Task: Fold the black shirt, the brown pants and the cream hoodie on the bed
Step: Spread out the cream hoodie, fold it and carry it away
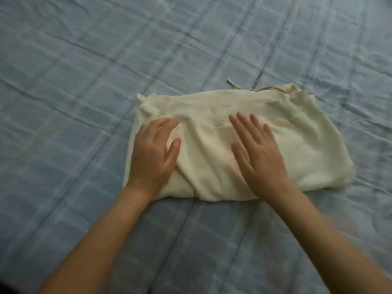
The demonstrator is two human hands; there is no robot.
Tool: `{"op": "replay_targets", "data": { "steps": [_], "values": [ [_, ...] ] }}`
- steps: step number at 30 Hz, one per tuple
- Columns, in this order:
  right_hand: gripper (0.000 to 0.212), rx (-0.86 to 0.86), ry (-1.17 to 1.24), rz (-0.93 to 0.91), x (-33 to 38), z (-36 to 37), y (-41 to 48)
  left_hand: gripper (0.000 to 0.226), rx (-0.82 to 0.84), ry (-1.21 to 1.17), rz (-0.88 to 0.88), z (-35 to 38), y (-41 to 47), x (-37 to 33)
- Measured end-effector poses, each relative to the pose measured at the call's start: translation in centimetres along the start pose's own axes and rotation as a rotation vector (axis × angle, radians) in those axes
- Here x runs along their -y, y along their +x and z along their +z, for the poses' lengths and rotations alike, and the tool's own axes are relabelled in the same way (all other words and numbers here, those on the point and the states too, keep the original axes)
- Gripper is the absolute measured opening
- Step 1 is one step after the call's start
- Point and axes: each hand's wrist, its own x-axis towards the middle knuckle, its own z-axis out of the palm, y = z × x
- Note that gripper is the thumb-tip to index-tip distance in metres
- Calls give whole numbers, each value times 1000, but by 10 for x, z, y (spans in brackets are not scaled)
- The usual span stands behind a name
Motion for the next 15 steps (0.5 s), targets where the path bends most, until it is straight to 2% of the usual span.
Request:
{"op": "replay_targets", "data": {
  "steps": [1,3,5,7,10,12,15],
  "values": [
    [55,48,-39,-40,19,14,-2,39,-38,4,-98,-6,-18,9],
    [56,128,-87,-5,37,37,1,38,-80,-24,-245,-12,-46,23],
    [57,181,-105,83,33,51,6,39,-66,-53,-289,-14,-68,36],
    [57,183,-125,113,25,60,7,39,-76,-79,-336,-17,-86,45],
    [57,157,-117,117,25,66,6,35,-64,-188,-602,-19,-103,40],
    [57,150,-128,122,26,66,5,26,-43,-186,-612,-25,-110,40],
    [55,156,-97,143,24,63,8,24,-145,-106,-530,-46,-114,63]
  ]
}}
